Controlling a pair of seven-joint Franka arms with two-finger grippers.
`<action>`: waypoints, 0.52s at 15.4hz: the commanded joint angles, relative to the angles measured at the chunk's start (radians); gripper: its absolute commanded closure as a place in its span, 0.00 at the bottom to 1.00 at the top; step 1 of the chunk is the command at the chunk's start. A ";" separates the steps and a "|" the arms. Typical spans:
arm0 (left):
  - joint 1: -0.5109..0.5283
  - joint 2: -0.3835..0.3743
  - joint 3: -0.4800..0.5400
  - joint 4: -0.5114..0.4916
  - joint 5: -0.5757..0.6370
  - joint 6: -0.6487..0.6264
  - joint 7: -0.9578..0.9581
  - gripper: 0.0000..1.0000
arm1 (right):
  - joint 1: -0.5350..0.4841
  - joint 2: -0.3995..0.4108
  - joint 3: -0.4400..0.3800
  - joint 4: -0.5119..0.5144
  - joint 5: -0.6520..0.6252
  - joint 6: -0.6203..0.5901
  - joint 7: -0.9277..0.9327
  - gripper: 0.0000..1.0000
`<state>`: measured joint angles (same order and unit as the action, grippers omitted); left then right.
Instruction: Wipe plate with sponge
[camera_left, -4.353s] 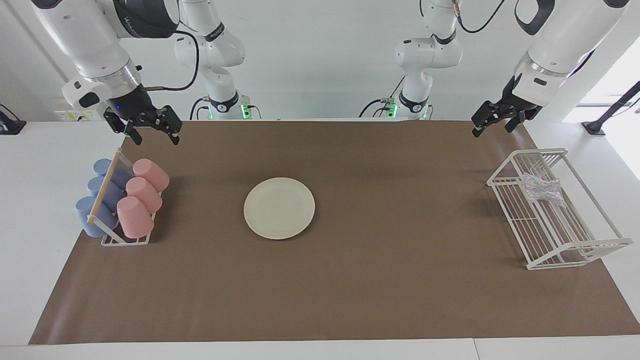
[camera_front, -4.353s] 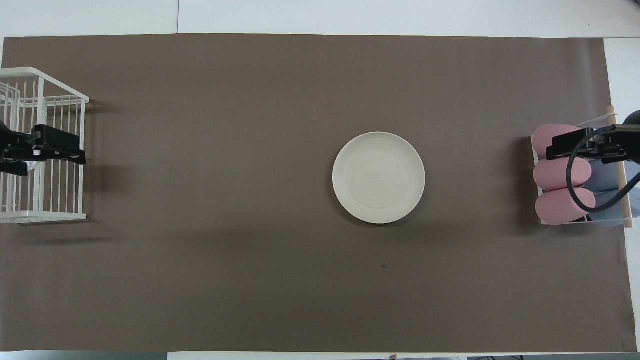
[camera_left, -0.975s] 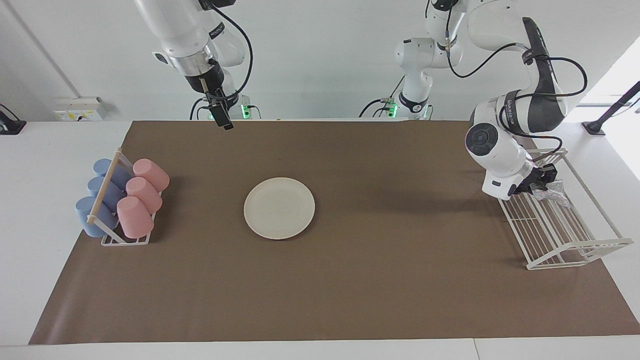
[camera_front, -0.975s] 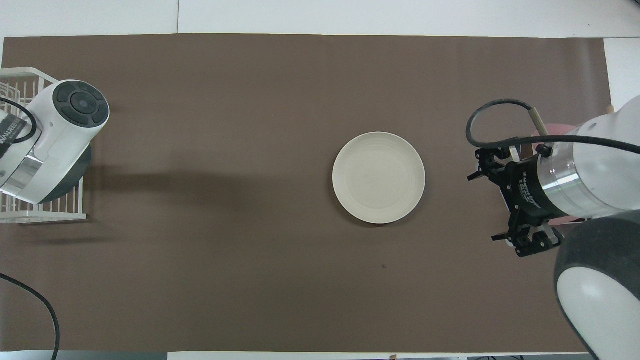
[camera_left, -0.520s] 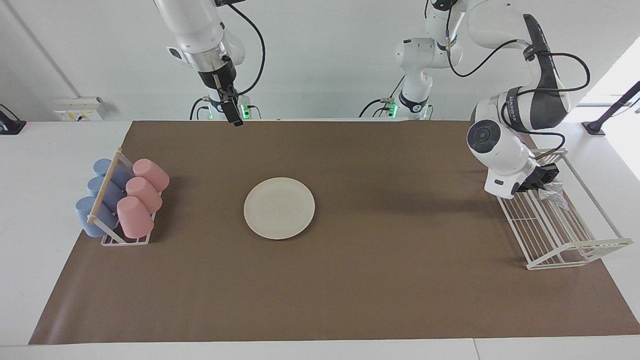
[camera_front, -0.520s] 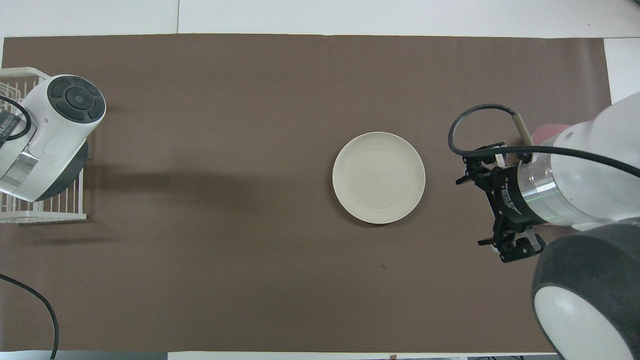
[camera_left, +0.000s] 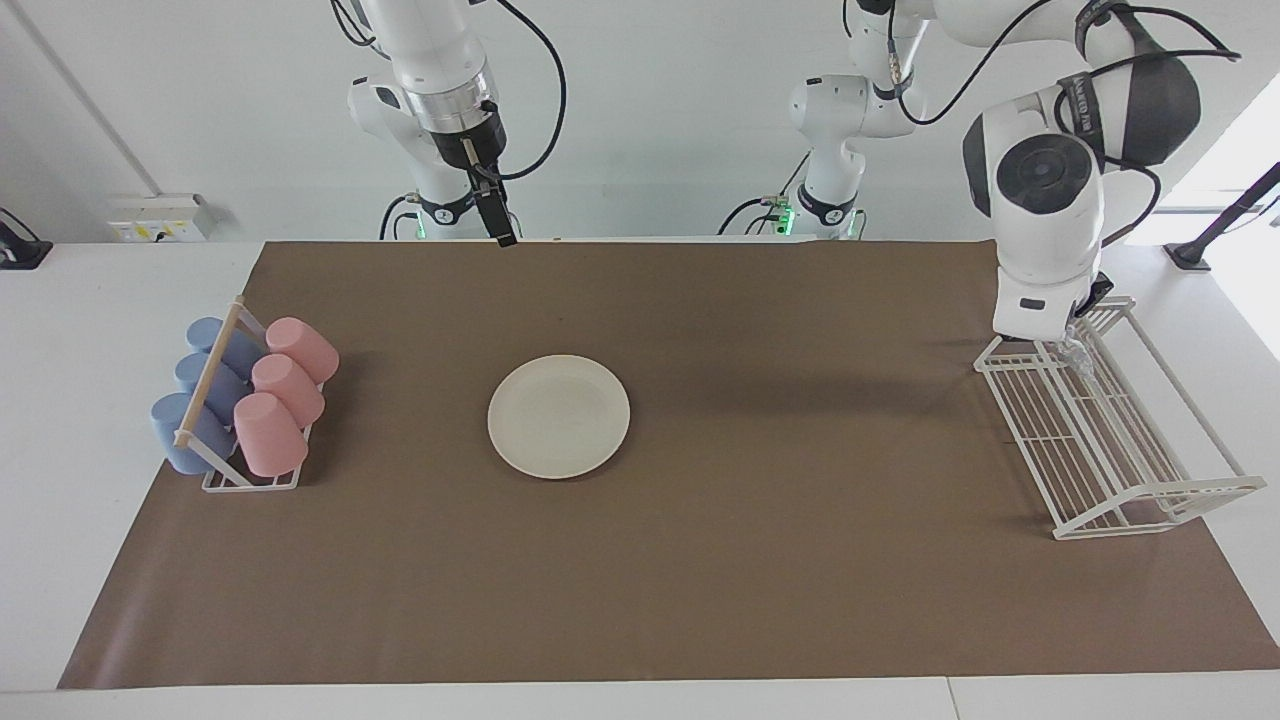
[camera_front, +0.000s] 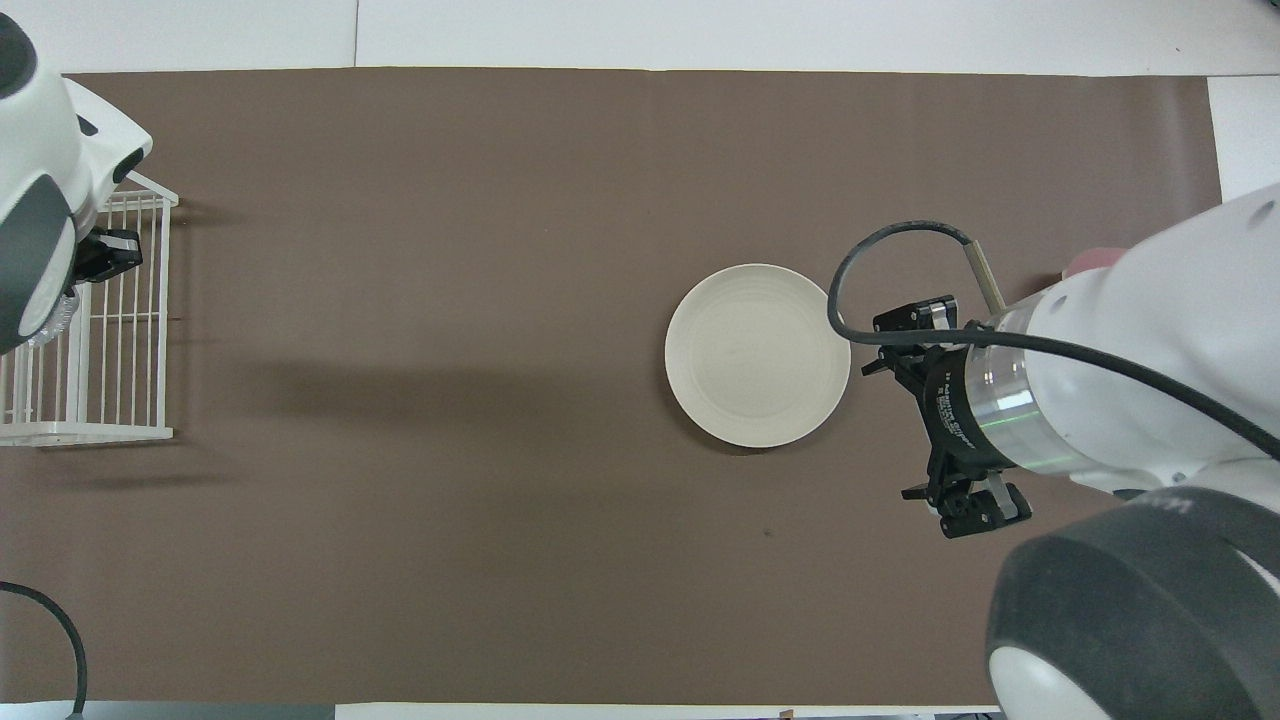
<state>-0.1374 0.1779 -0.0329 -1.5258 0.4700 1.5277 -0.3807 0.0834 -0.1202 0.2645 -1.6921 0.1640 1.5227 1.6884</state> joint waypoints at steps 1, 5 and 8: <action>0.012 -0.015 0.019 0.067 -0.242 -0.064 -0.007 1.00 | 0.038 -0.024 0.002 -0.029 0.011 0.042 0.054 0.00; 0.078 -0.021 0.019 0.069 -0.655 -0.057 -0.084 1.00 | 0.052 -0.025 0.005 -0.031 0.009 0.057 0.065 0.00; 0.128 -0.058 0.018 0.003 -0.906 -0.038 -0.107 1.00 | 0.064 -0.027 0.005 -0.031 0.009 0.060 0.071 0.00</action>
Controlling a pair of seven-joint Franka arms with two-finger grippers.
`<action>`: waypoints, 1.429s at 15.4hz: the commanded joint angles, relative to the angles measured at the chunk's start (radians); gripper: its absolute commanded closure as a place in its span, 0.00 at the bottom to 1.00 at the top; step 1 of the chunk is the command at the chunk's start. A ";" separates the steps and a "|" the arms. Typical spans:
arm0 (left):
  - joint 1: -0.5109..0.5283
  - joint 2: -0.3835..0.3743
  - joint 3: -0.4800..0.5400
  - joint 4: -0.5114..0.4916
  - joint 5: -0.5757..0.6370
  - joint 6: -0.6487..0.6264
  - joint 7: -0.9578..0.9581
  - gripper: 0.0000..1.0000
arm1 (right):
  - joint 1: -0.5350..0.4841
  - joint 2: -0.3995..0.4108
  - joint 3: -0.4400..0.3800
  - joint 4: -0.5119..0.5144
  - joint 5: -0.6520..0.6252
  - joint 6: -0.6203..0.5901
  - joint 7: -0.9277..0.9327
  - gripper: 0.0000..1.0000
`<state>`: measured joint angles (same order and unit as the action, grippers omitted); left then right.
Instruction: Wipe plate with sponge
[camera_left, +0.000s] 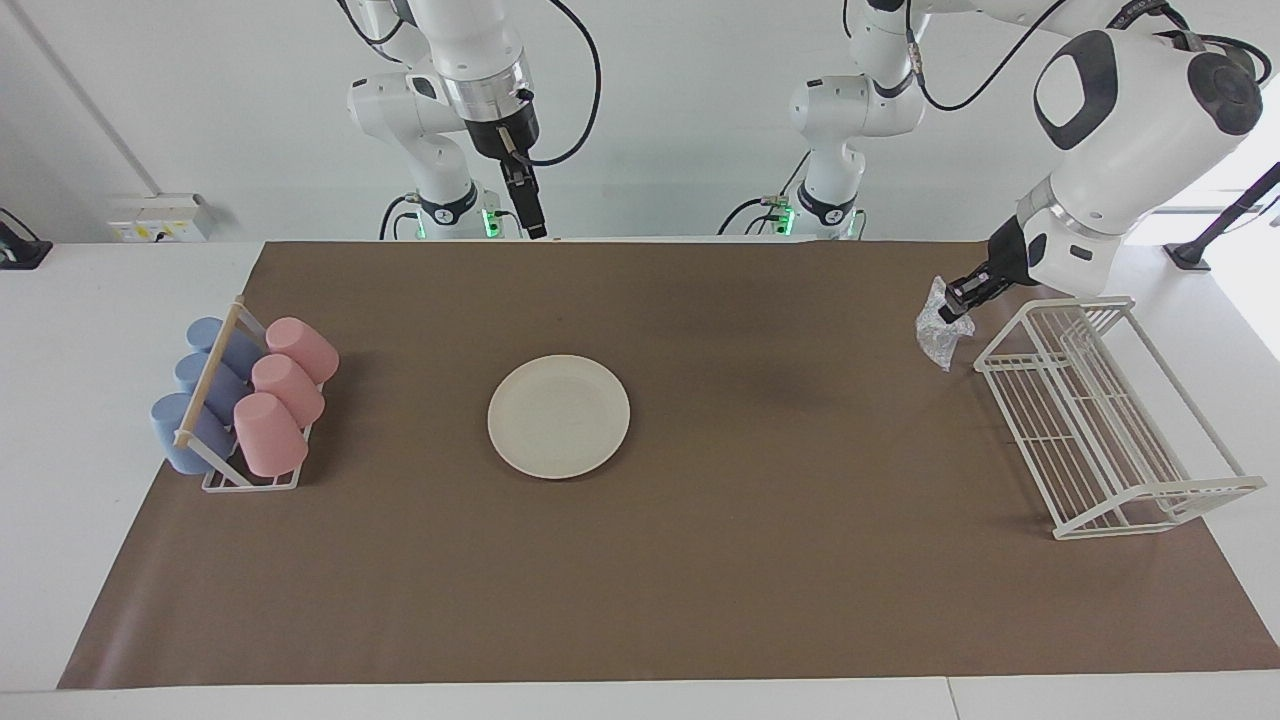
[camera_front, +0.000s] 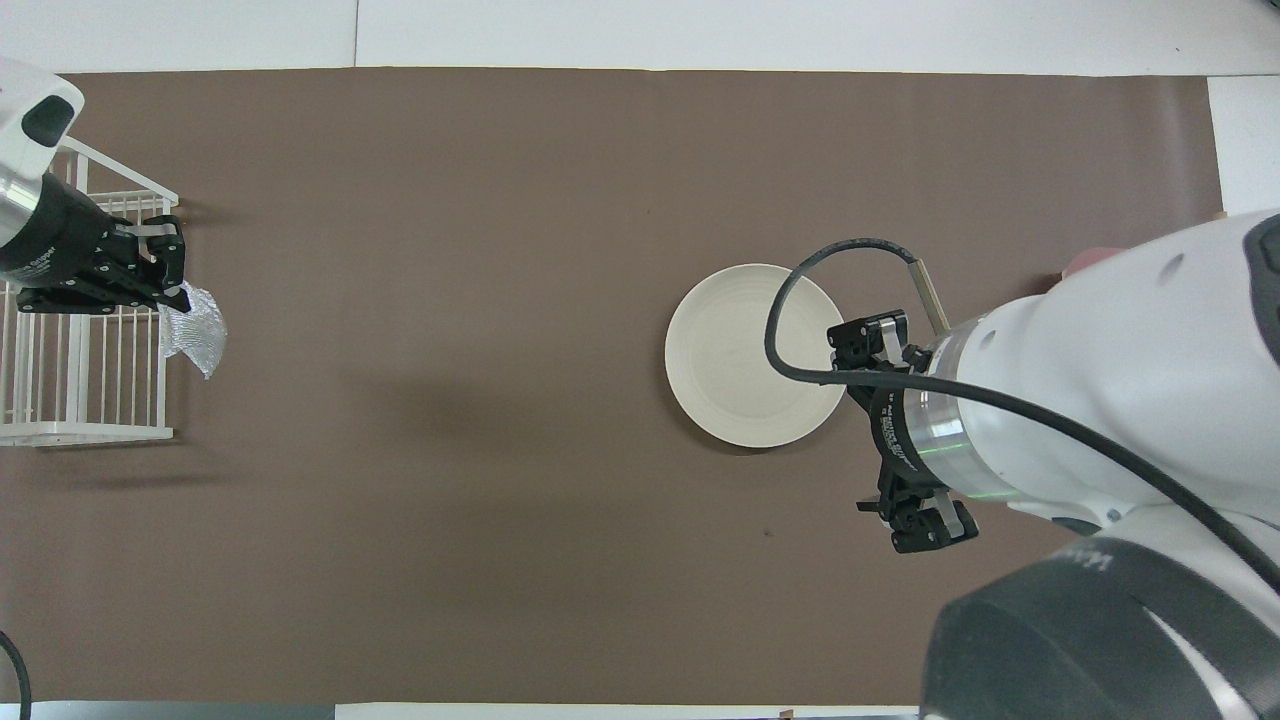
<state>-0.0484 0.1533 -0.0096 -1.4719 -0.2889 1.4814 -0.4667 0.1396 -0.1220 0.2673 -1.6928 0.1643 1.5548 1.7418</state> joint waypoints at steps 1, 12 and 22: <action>0.056 -0.069 -0.006 -0.120 -0.247 0.029 -0.015 1.00 | 0.017 -0.025 0.003 -0.031 0.009 0.030 0.018 0.00; -0.112 -0.372 -0.015 -0.726 -1.025 0.445 0.204 1.00 | 0.113 -0.030 0.003 -0.067 0.015 0.189 0.103 0.00; -0.249 -0.474 -0.015 -0.872 -1.185 0.444 0.493 1.00 | 0.216 -0.027 0.003 -0.153 0.108 0.404 0.271 0.00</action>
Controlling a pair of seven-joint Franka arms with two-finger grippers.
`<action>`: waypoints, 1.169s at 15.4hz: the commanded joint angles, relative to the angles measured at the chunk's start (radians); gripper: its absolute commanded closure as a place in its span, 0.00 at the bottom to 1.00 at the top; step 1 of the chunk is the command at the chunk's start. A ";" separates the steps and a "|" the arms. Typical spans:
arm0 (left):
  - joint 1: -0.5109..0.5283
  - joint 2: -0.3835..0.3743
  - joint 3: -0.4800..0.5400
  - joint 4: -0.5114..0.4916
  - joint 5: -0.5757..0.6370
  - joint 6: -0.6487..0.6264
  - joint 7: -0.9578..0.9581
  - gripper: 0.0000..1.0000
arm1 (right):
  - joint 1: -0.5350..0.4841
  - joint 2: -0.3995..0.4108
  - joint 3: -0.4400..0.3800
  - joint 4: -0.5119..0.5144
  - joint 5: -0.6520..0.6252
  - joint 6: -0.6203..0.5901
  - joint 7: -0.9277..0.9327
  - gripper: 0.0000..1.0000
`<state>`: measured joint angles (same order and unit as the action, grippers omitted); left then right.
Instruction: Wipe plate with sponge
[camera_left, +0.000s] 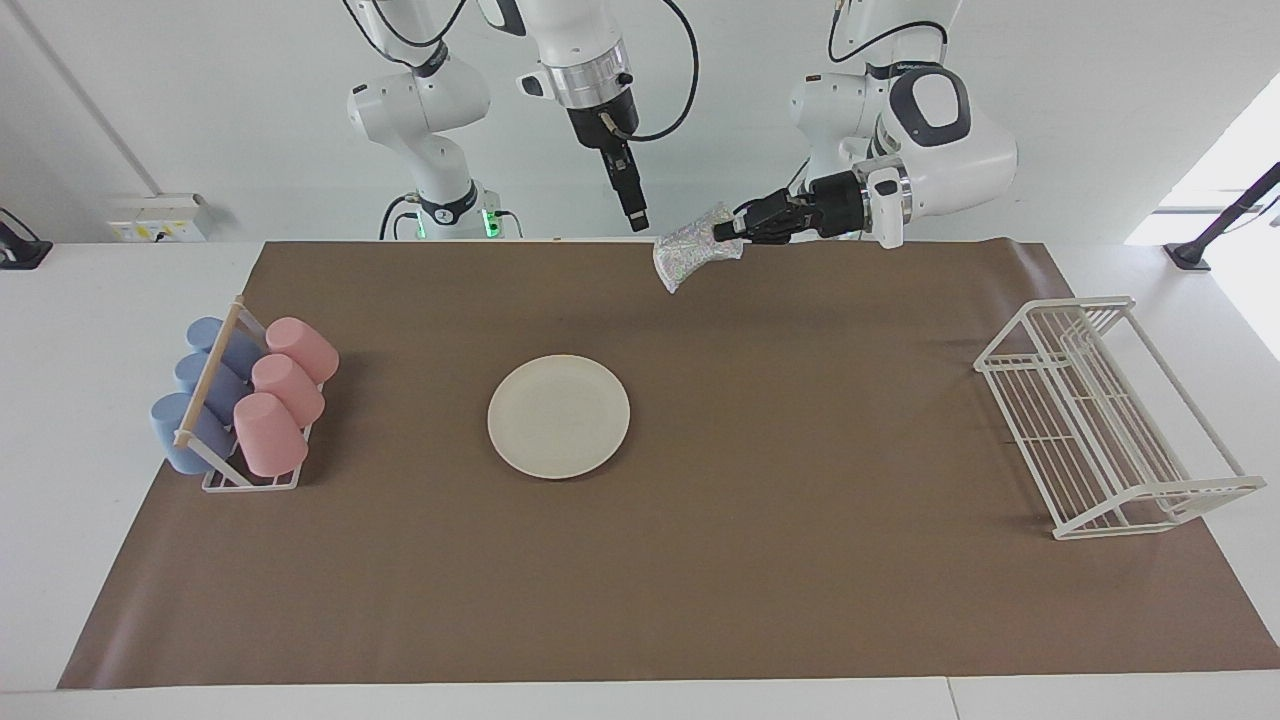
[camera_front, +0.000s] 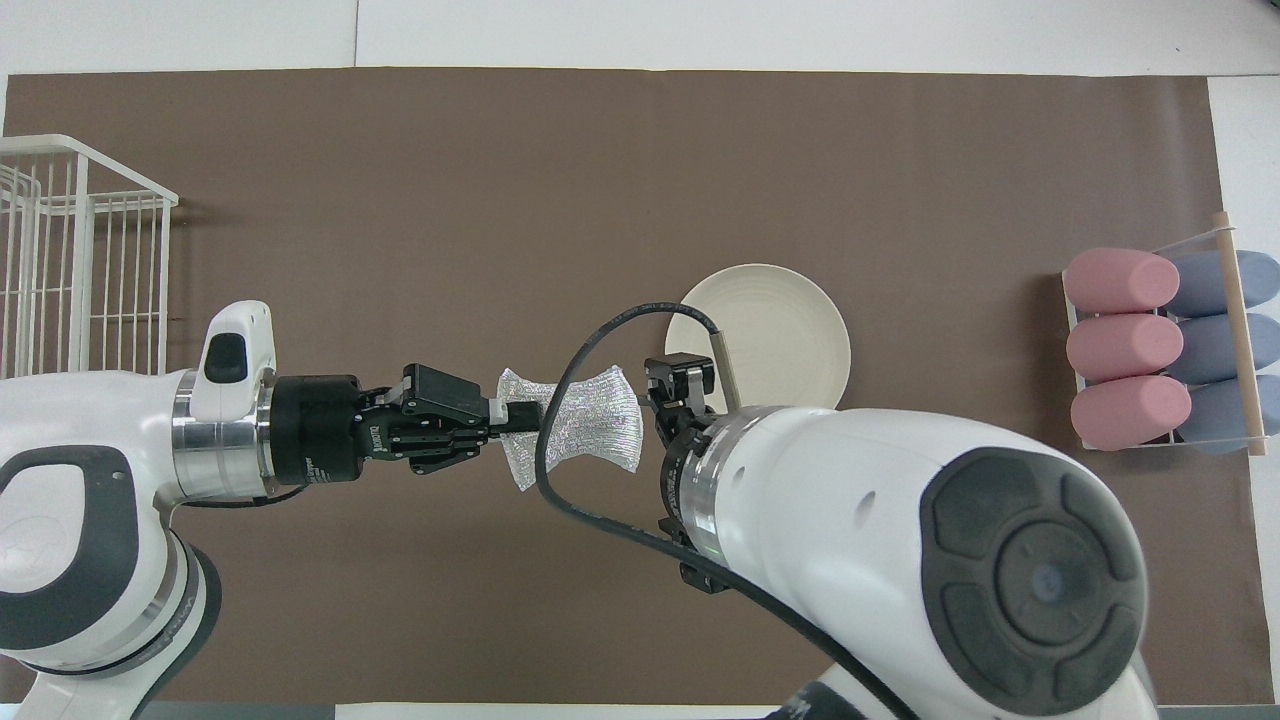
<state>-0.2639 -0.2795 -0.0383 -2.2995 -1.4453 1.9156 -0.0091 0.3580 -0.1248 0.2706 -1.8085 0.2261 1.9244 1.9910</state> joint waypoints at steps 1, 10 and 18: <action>-0.034 -0.046 0.014 -0.052 -0.030 0.000 0.038 1.00 | -0.001 -0.027 0.001 -0.049 0.056 0.038 0.025 0.00; -0.021 -0.052 0.018 -0.054 -0.030 -0.072 0.041 1.00 | 0.052 -0.045 0.001 -0.114 0.058 0.123 0.040 0.18; -0.020 -0.063 0.020 -0.063 -0.029 -0.110 0.060 1.00 | 0.041 -0.044 0.001 -0.115 0.055 0.128 -0.046 1.00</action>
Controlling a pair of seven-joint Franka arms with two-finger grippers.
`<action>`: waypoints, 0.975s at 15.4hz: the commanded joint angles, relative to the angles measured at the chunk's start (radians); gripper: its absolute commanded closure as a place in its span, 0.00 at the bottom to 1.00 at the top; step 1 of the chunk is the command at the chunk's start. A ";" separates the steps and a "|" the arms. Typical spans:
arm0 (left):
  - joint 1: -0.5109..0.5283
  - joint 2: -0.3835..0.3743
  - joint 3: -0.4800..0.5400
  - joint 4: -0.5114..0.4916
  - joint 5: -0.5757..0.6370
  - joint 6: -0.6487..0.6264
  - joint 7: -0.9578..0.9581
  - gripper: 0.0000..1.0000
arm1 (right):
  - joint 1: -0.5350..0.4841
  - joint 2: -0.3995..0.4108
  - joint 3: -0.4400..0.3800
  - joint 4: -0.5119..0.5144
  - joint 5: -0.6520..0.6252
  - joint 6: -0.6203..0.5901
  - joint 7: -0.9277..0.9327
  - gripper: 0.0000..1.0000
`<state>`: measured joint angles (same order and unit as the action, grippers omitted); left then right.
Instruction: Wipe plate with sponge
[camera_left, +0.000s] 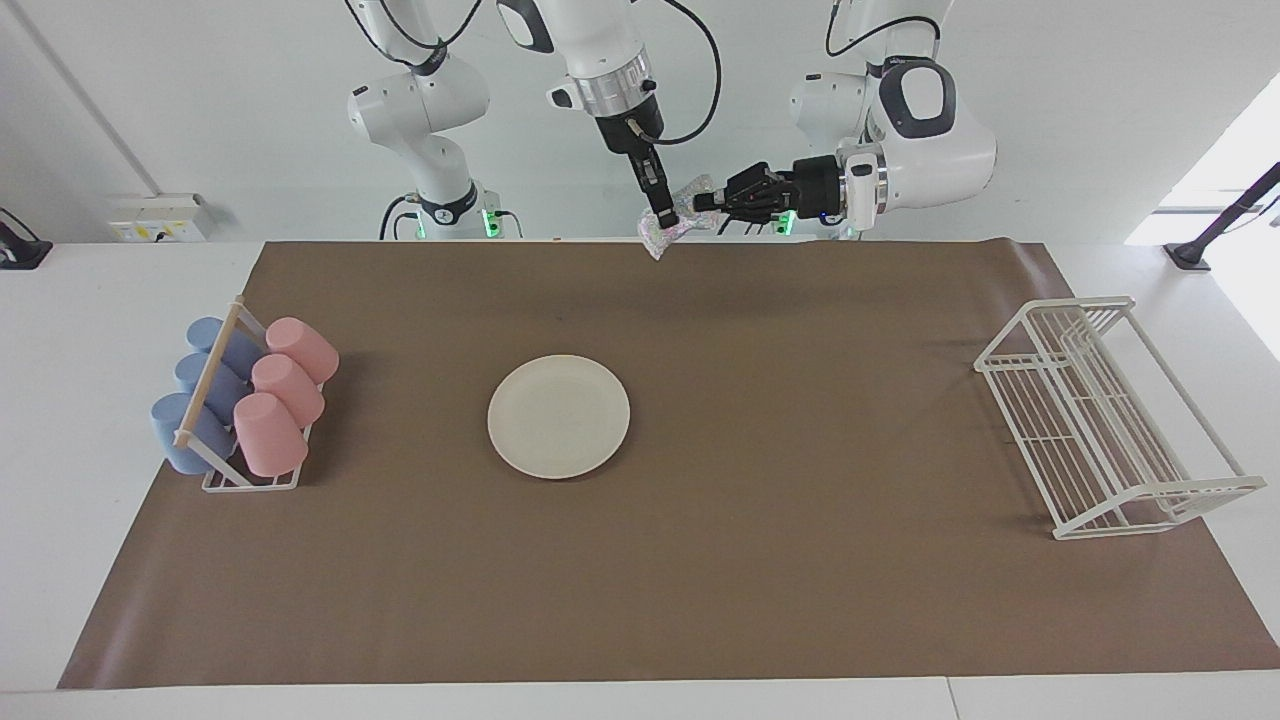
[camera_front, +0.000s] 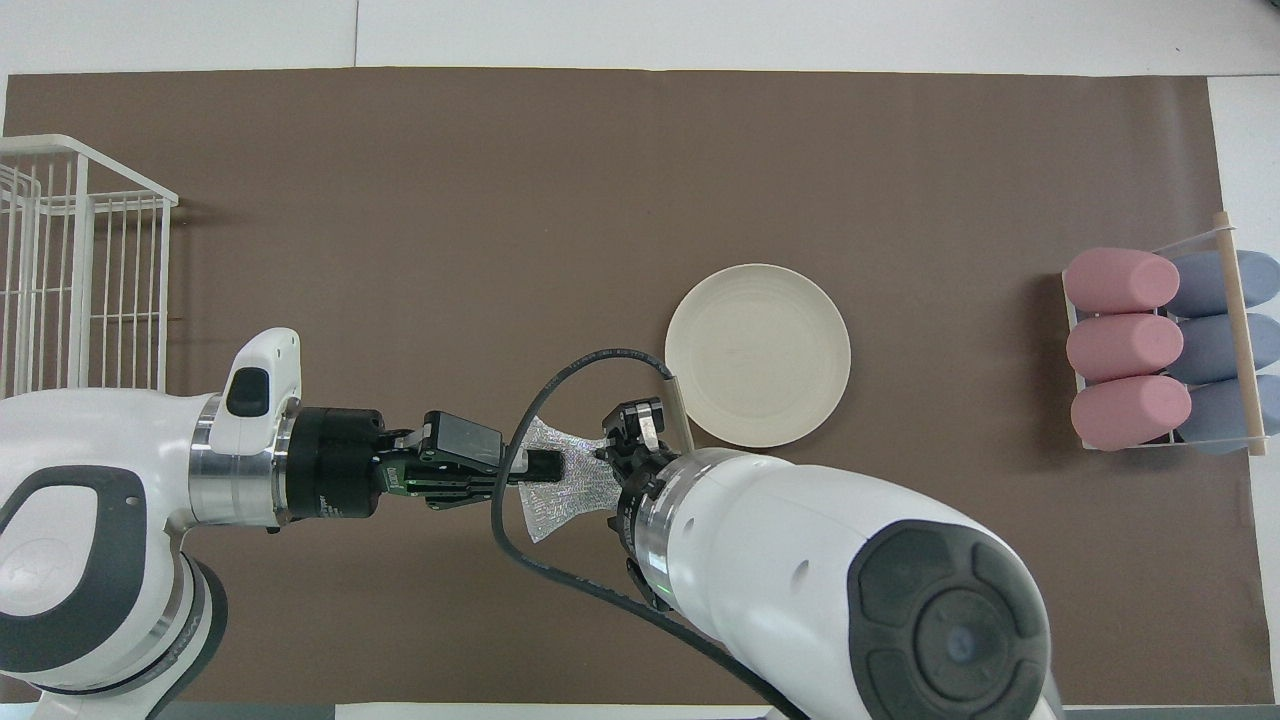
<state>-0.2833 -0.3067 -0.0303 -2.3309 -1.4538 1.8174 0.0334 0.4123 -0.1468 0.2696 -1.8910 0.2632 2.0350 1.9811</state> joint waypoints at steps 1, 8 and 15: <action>-0.001 -0.035 0.012 -0.031 -0.019 -0.013 0.017 1.00 | -0.013 -0.022 0.002 -0.033 0.018 0.019 -0.036 1.00; -0.001 -0.040 0.006 -0.027 -0.004 -0.023 -0.003 0.00 | -0.015 -0.023 0.000 -0.036 0.007 0.017 -0.092 1.00; 0.027 -0.043 0.007 -0.019 0.125 -0.023 -0.035 0.00 | -0.153 0.080 0.000 -0.103 0.005 0.137 -0.381 1.00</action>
<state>-0.2774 -0.3233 -0.0267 -2.3339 -1.3741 1.8072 0.0197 0.2991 -0.1313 0.2616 -1.9570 0.2623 2.0769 1.6881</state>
